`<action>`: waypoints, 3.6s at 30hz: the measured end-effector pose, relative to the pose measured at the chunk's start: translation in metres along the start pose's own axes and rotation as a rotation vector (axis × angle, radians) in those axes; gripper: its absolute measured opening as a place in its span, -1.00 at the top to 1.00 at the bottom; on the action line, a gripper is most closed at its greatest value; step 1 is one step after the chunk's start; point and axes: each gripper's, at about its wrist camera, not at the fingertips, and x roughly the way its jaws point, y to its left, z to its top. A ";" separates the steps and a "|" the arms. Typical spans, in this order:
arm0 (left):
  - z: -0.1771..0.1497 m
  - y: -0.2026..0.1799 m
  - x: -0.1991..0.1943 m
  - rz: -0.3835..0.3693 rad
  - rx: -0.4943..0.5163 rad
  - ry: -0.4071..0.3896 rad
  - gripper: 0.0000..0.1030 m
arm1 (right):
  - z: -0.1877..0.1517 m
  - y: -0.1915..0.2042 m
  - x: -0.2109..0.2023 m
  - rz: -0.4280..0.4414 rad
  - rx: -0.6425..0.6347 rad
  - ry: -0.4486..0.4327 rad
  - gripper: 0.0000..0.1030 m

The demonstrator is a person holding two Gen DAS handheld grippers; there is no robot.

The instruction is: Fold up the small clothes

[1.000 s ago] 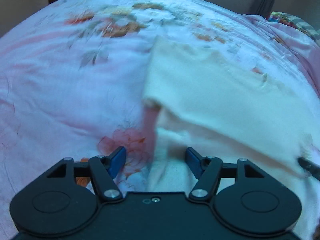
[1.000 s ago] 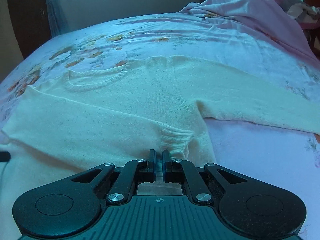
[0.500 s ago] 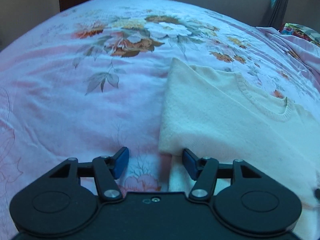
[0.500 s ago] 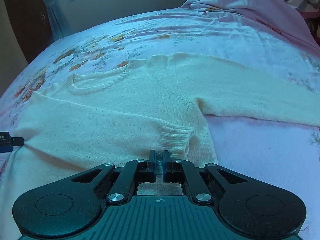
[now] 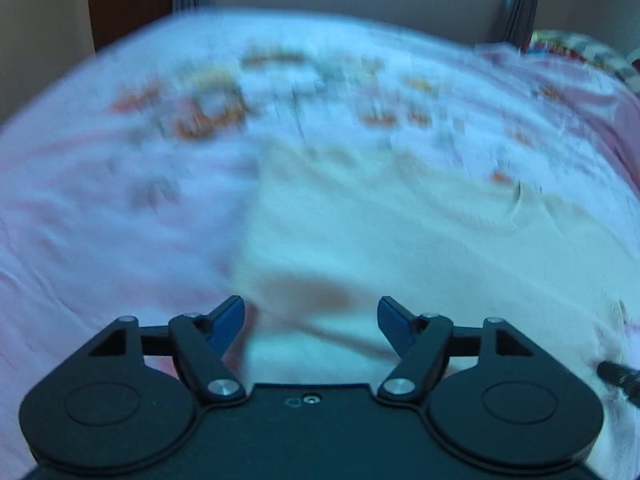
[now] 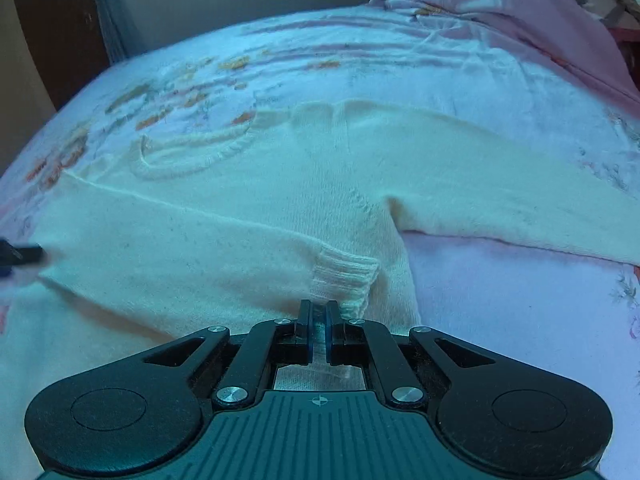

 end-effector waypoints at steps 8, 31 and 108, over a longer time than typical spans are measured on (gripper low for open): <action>-0.009 -0.027 -0.014 -0.036 -0.002 0.004 -0.39 | 0.005 -0.038 -0.034 -0.038 0.039 -0.042 0.93; -0.013 -0.139 0.016 -0.085 0.148 0.019 -0.50 | 0.008 -0.255 -0.060 -0.258 0.499 -0.057 -0.15; 0.008 -0.061 -0.039 -0.435 -0.154 -0.007 0.95 | 0.007 -0.054 -0.056 0.156 0.205 -0.188 0.17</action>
